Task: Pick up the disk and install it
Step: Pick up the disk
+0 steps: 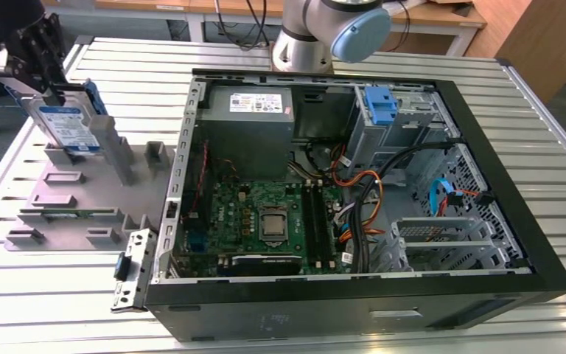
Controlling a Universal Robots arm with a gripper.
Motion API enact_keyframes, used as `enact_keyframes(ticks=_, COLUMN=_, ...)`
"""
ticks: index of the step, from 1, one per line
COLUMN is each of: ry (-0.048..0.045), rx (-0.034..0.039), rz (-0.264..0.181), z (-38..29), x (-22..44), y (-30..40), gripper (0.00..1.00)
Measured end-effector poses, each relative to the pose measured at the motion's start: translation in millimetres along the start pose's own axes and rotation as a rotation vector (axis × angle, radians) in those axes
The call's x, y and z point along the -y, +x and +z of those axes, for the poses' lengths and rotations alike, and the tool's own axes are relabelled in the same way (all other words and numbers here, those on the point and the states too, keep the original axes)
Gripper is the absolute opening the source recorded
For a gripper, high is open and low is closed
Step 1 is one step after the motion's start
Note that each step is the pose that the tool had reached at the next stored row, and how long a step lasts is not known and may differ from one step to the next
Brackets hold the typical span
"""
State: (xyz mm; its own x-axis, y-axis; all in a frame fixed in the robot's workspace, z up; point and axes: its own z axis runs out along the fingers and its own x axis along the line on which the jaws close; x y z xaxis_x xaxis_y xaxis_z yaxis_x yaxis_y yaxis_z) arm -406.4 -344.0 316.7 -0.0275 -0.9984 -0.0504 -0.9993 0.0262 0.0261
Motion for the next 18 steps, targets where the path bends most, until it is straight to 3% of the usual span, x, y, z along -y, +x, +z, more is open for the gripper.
enact_keyframes(ticks=12, ry=0.0, rx=0.0, rz=0.0, z=-11.1, x=-0.3, y=-0.6, gripper=0.35)
enact_keyframes(ticks=18, ry=0.0001, rx=0.0001, rz=0.0, z=-12.1, x=-0.3, y=-0.6, gripper=0.35)
